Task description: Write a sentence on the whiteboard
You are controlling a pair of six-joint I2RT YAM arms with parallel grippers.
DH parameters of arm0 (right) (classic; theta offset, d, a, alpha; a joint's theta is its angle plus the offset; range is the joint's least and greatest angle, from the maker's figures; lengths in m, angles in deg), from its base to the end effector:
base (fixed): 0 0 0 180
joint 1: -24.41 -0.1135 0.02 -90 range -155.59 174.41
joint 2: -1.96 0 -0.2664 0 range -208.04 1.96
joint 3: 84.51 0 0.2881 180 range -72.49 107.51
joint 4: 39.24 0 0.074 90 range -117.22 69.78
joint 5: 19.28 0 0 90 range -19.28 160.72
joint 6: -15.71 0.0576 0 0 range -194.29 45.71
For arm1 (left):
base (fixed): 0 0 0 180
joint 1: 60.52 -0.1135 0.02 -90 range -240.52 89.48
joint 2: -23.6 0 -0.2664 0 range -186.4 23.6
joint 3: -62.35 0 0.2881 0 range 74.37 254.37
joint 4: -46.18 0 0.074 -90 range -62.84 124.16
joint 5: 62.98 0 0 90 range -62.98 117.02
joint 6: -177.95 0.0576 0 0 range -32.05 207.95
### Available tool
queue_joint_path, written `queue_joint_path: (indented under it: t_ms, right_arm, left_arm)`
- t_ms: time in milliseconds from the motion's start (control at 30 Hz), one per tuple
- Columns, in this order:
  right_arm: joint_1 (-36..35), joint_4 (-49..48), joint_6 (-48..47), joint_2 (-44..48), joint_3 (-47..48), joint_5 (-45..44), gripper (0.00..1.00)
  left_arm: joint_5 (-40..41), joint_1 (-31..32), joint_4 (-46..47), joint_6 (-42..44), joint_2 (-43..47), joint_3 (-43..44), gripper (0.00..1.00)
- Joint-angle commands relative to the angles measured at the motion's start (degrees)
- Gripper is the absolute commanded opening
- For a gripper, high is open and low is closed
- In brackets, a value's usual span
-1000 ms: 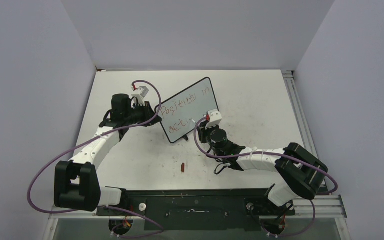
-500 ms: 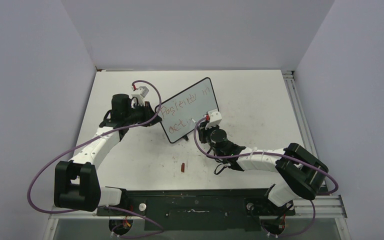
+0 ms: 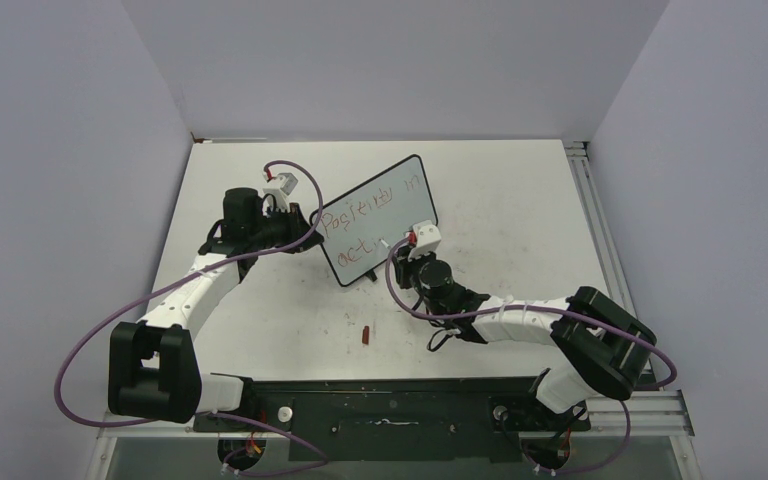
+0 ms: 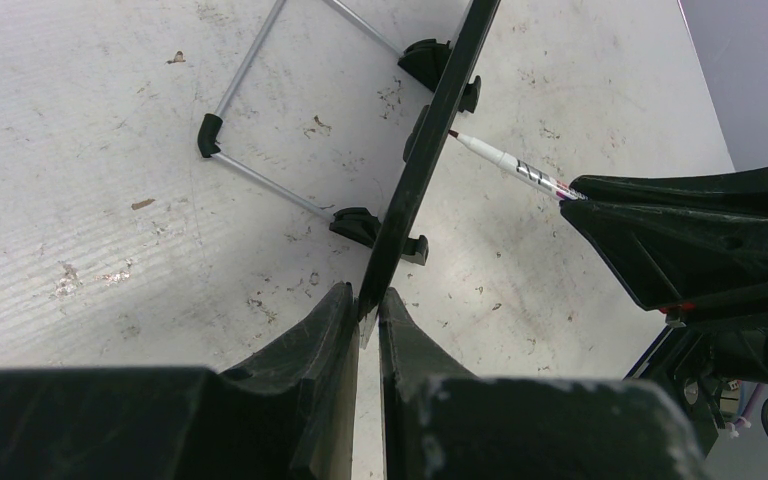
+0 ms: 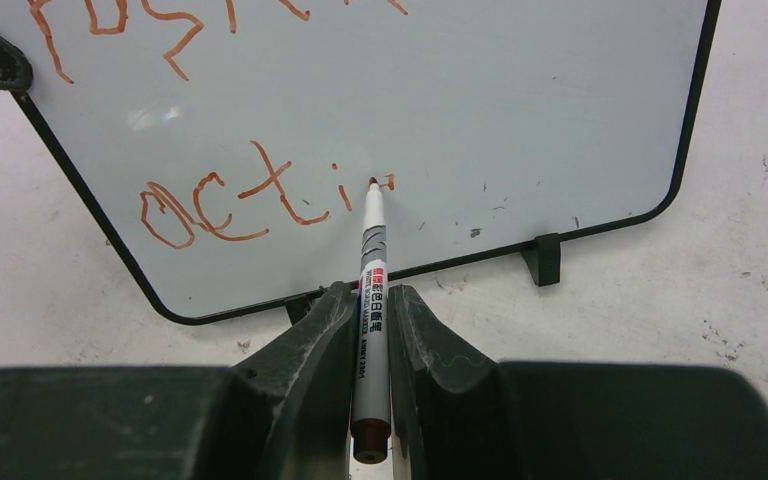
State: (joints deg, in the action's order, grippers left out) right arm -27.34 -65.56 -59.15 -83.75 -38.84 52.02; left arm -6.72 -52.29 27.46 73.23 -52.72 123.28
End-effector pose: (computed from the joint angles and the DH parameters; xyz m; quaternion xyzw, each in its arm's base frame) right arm 0.2284 0.2599 0.1633 -0.1485 0.7683 0.2292 0.5789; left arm 0.3277 -0.0797 0.2275 0.0879 0.8517 -0.3405 0.3885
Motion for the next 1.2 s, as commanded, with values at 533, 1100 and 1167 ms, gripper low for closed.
queue_joint_path:
  t_ms: [533, 1100, 1167]
  right_arm:
    - [0.01, -0.48, -1.24, 7.39, 0.61, -3.45, 0.05]
    - [1.32, -0.76, -0.58, 4.05, 0.95, 2.61, 0.05]
    - [1.37, -0.53, -0.32, 3.88, 0.99, 2.60, 0.05]
  left_arm:
    - [-0.45, 0.29, -0.06, -0.04, 1.43, 2.25, 0.00]
    - [-0.36, 0.30, -0.24, -0.04, 1.17, 2.32, 0.00]
    - [-0.30, 0.30, -0.33, 0.01, 1.18, 2.34, 0.00]
